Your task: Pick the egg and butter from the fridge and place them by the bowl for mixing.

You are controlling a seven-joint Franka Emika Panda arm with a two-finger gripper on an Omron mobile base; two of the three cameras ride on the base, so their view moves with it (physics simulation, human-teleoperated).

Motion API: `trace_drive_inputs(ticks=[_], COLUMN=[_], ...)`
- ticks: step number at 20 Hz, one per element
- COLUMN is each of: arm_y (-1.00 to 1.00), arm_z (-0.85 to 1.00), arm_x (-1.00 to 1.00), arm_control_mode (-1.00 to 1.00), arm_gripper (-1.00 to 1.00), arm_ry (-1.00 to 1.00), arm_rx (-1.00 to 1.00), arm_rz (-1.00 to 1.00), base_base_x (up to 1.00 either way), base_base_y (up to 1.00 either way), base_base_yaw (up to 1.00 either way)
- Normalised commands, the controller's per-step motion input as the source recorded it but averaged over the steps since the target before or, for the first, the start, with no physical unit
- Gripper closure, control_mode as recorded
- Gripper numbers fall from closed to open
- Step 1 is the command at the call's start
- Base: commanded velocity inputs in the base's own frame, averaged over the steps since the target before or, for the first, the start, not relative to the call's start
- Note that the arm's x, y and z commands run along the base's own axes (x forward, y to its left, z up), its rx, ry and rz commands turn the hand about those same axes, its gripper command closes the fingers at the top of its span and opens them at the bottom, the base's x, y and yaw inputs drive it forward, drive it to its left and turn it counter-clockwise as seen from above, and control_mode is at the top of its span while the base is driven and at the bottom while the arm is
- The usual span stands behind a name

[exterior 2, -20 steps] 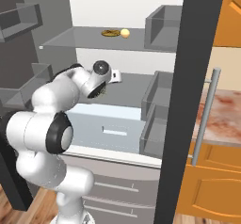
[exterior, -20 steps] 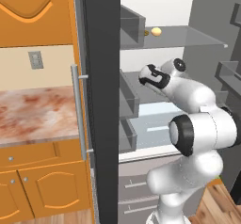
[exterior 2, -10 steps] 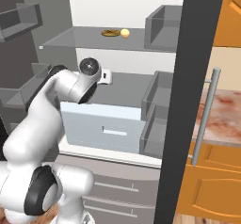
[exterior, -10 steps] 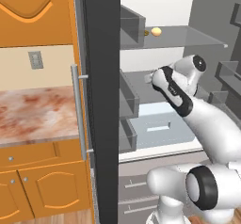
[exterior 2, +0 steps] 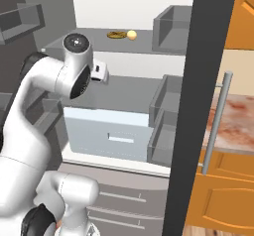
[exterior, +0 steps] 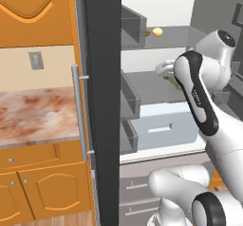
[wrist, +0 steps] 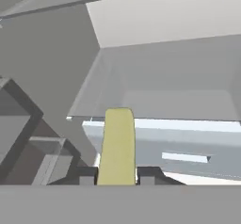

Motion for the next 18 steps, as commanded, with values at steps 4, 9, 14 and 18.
trace_drive_inputs(ticks=[4, 9, 14, 18], arm_y=[0.03, 0.01, 0.08, 0.00], arm_z=[0.24, -0.09, 0.16, 0.00], arm_x=[-1.00, -0.96, -0.89, 0.00], arm_control_mode=[-1.00, -1.00, -1.00, 1.00], arm_gripper=[1.00, 1.00, 1.00, 1.00], arm_ry=[0.32, 0.02, -0.53, 0.00], arm_rx=[0.00, -0.17, -0.33, 0.00], arm_rz=[-0.01, -0.02, 0.00, 0.00], base_base_x=[0.00, 0.00, 0.00, -0.29], base_base_y=[0.00, 0.00, 0.00, 0.01], base_base_yaw=[0.00, 0.00, 0.00, 0.00])
